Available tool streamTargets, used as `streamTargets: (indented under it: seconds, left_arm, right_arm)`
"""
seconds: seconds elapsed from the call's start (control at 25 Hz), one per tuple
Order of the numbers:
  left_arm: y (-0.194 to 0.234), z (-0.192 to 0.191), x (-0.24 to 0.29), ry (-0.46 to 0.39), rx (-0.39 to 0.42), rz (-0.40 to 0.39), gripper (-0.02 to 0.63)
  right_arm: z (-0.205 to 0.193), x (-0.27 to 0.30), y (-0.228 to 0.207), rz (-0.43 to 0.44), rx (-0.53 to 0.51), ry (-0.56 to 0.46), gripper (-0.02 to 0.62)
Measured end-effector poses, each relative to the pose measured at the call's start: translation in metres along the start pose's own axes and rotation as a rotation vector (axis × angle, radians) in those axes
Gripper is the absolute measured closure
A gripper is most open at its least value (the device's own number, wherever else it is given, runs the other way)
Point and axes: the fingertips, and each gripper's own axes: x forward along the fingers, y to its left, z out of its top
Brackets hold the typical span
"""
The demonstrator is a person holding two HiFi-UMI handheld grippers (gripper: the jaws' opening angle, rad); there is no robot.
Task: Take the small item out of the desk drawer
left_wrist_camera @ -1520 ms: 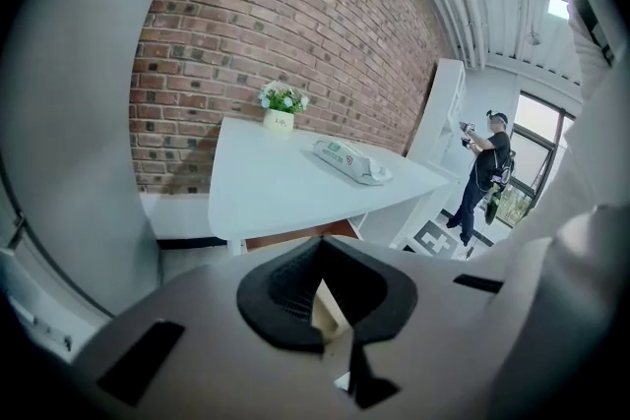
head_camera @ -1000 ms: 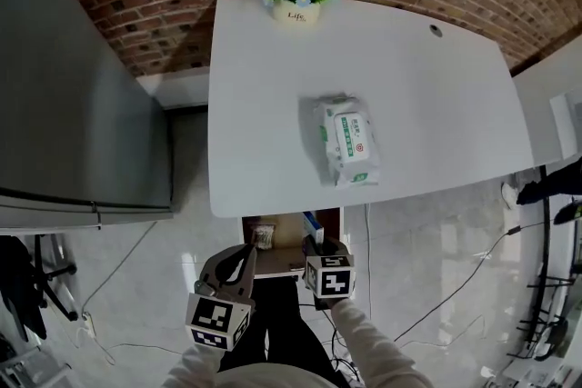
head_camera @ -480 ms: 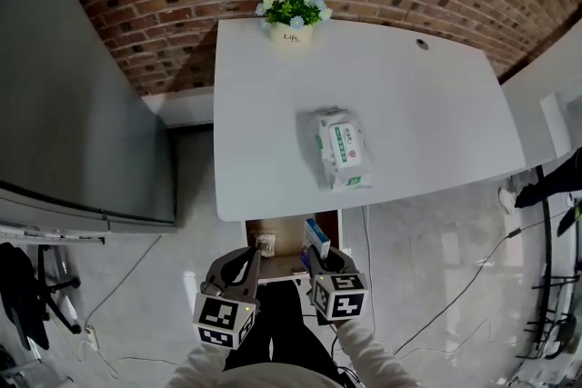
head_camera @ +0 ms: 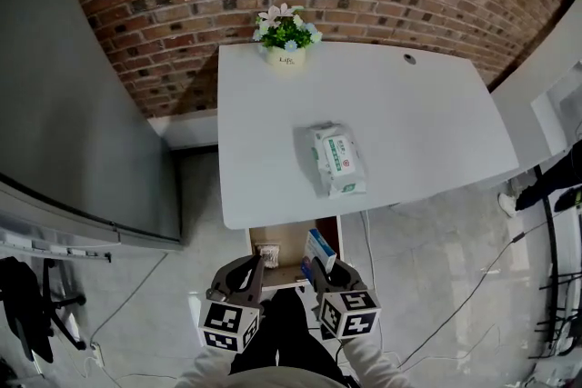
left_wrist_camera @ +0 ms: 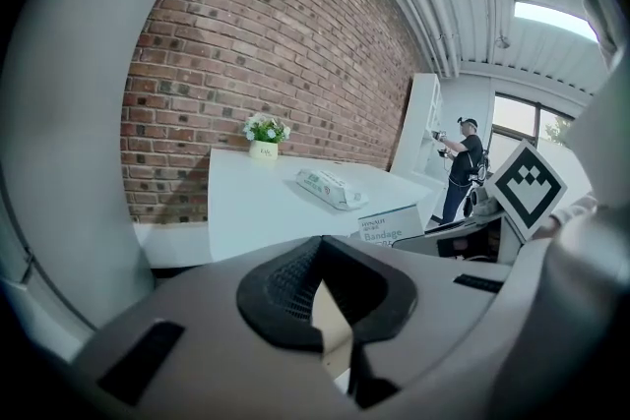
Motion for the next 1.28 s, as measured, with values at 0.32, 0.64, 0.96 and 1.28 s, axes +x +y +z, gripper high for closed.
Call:
streamTargets:
  seconds: [0.32,0.64,0.96,1.28]
  left_arm:
    - [-0.001,0.011,-0.013,-0.033,0.018,0.001,0.589]
    - [-0.006,0.022,-0.022,-0.063,0.049,-0.009,0.589]
    - [-0.009,0.033,-0.033,-0.094,0.063,-0.017,0.589]
    - [-0.007,0.038,-0.043,-0.114,0.069,-0.008,0.589]
  right_arm:
    - [0.019,-0.031,0.014,0.013,0.000,-0.085,0.505]
    - [0.033,-0.055,0.022,0.010,-0.016,-0.170,0.505]
    - [0.044,-0.076,0.029,-0.004,-0.042,-0.231,0.505]
    - [0.046,-0.089,0.033,-0.029,-0.068,-0.265,0.509]
